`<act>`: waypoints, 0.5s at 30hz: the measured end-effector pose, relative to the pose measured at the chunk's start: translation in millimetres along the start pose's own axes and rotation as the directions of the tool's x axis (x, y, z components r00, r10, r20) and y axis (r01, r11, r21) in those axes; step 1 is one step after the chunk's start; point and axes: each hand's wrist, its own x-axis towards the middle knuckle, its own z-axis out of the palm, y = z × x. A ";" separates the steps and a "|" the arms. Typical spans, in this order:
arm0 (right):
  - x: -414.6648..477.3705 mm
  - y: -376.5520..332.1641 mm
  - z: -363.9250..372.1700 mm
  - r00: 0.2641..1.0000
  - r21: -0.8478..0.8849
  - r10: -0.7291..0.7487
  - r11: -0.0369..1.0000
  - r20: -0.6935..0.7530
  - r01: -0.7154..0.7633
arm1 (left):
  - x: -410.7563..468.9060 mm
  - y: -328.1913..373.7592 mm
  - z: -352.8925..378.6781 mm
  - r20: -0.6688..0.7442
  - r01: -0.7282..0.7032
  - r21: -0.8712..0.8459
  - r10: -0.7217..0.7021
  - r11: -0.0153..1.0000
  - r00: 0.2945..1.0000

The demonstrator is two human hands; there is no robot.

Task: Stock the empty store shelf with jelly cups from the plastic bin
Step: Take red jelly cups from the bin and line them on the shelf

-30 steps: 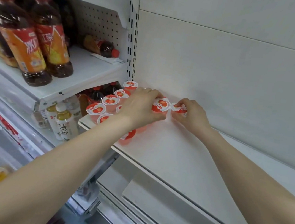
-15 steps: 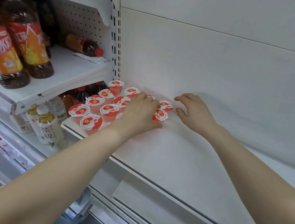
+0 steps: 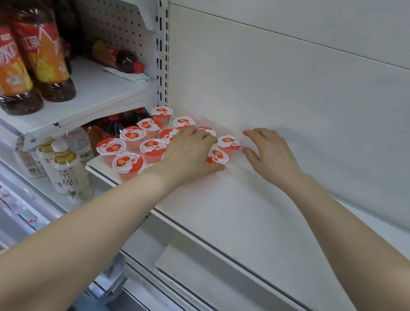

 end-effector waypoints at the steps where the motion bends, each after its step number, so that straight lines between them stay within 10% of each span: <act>1: -1.5 -2.8 -2.3 1.000 -0.005 -0.002 1.000 -0.006 0.002 | -3.1 -3.1 -2.5 -0.030 -0.007 -0.013 0.007 1.000 1.000; 15: -24.7 -157.5 -23.7 0.988 0.006 -0.114 0.993 -0.104 0.115 | -121.7 -109.6 -76.1 -0.178 0.007 -0.022 -0.011 1.000 0.984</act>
